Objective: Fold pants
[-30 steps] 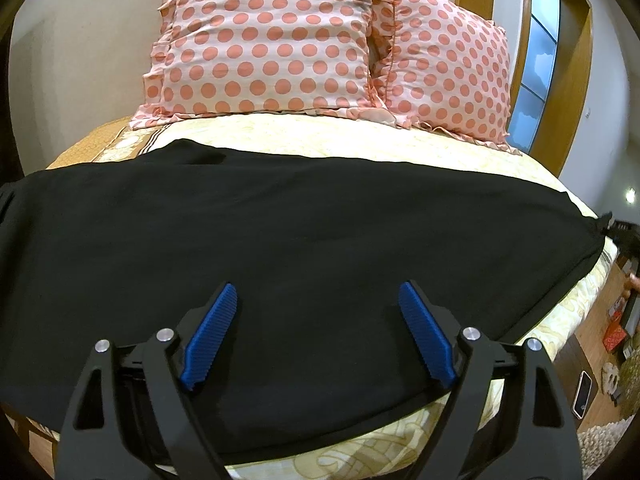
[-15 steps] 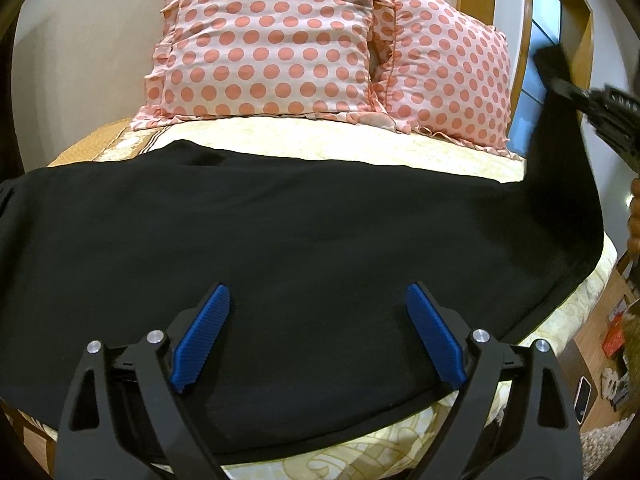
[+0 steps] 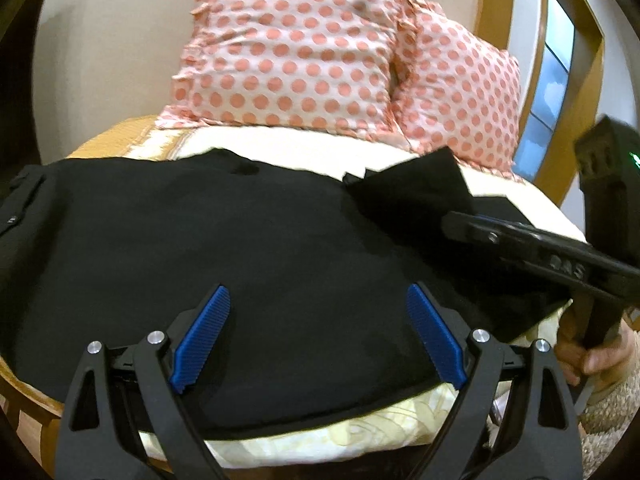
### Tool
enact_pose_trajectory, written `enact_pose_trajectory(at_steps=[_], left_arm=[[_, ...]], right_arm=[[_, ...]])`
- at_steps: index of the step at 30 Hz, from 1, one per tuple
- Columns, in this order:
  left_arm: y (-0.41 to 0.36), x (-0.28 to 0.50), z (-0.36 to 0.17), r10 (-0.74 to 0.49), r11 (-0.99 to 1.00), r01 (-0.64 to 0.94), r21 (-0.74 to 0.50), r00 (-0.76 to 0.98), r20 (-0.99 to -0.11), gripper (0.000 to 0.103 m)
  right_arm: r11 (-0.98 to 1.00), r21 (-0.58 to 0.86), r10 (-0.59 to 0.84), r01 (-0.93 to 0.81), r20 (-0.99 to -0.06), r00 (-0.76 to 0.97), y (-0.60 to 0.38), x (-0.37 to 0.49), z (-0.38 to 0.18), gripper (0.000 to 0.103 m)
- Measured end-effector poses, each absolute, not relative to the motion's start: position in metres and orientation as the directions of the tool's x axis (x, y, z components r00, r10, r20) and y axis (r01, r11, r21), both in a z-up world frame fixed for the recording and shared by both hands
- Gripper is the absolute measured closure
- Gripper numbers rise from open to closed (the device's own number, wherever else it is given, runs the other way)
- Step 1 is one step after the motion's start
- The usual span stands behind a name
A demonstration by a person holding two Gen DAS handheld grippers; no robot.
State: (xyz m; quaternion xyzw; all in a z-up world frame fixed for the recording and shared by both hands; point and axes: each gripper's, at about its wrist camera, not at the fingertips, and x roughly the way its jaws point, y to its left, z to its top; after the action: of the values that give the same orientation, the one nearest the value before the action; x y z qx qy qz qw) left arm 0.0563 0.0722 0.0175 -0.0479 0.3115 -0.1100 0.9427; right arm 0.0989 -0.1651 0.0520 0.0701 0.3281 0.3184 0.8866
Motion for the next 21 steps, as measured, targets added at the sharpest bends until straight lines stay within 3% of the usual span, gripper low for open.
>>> enact_pose_trajectory(at_steps=[10, 15, 17, 19, 20, 21], left_arm=[[0.105, 0.053, 0.028, -0.147, 0.986, 0.075, -0.152, 0.823, -0.548, 0.013], [0.127, 0.052, 0.033, -0.087, 0.989, 0.008, -0.148, 0.837, -0.541, 0.013], [0.136, 0.049, 0.037, -0.061, 0.99, -0.016, -0.139, 0.847, -0.528, 0.013], [0.145, 0.046, 0.042, -0.032, 0.991, -0.04, -0.129, 0.857, -0.515, 0.013], [0.151, 0.044, 0.045, -0.008, 0.99, -0.063, -0.123, 0.862, -0.506, 0.013], [0.156, 0.042, 0.048, 0.006, 0.99, -0.077, -0.122, 0.866, -0.5, 0.013]], right_arm=[[0.737, 0.22, 0.63, -0.639, -0.564, 0.533, -0.124, 0.061, 0.031, 0.095], [0.753, 0.029, 0.535, -0.658, -0.61, 0.585, -0.102, 0.045, 0.02, 0.093], [0.739, 0.001, 0.529, -0.674, -0.62, 0.579, -0.099, 0.04, 0.024, 0.084], [0.713, 0.06, 0.582, -0.699, -0.607, 0.541, -0.103, 0.04, 0.032, 0.082], [0.7, 0.117, 0.622, -0.705, -0.585, 0.52, -0.108, 0.043, 0.039, 0.076], [0.697, 0.17, 0.65, -0.697, -0.561, 0.513, -0.114, 0.048, 0.045, 0.055]])
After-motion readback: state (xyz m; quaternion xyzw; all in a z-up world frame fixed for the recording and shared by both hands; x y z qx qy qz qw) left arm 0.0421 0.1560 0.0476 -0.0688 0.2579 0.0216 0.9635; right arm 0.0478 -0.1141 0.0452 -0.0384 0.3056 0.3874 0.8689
